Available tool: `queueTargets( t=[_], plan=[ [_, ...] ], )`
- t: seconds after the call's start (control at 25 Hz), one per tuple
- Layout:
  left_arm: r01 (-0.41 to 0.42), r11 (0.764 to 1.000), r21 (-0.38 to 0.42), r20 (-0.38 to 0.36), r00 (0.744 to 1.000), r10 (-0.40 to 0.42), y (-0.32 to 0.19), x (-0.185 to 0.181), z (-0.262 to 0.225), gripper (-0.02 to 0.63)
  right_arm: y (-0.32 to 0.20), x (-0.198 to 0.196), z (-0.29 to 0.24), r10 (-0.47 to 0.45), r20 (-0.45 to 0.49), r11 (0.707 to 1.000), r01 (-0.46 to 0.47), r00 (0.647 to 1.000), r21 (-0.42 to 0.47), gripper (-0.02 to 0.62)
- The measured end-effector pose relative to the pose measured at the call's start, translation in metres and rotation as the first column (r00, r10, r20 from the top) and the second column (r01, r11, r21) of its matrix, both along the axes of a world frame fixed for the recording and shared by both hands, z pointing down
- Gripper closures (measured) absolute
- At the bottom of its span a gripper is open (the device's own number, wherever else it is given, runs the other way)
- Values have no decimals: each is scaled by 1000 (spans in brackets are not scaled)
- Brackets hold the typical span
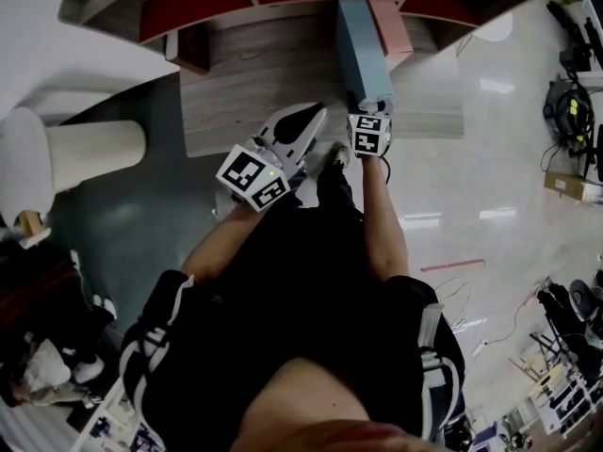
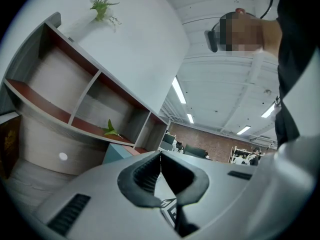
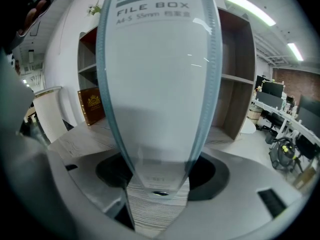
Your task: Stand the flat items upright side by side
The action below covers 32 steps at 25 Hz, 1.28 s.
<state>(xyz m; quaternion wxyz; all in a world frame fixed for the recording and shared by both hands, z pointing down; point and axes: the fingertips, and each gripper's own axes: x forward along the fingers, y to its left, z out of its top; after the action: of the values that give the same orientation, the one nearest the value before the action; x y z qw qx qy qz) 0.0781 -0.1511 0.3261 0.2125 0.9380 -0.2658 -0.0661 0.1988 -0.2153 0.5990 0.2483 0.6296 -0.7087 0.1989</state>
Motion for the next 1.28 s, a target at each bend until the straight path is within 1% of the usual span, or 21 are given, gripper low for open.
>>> queueTargets(
  t=[0.16,0.36,0.72,0.84,0.92,1.0,1.04,1.28],
  plan=[
    [4,1000,0,1,1000,-4,-4,4,-1,581,-8,5,0,25,2,1000,-25,1000,-4,282],
    [2,1000,-17,5,1000,-1,-5,2,4,581,-11,14,1,121,9,992,-121,993,-40,259],
    [-7,1000,-17,-13,1000,6,-4,1,1,581,4,16,0,158,2,984,-157,987,-79,252],
    [-8,1000,-17,-15,1000,7,-5,-2,2,581,12,19,3,193,6,975,-191,981,-110,252],
    [-4,1000,-18,-19,1000,4,-5,-6,2,581,18,17,6,208,15,970,-204,978,-133,264],
    [-1,1000,-19,-23,1000,0,-5,-10,2,581,20,13,11,210,16,968,-205,978,-143,304],
    [0,1000,-19,-24,1000,-1,-5,-12,2,581,20,12,12,214,15,967,-210,977,-144,311],
    [9,1000,-20,-27,1000,-9,-6,-22,3,581,14,12,15,283,39,949,-274,958,-159,311]
  ],
)
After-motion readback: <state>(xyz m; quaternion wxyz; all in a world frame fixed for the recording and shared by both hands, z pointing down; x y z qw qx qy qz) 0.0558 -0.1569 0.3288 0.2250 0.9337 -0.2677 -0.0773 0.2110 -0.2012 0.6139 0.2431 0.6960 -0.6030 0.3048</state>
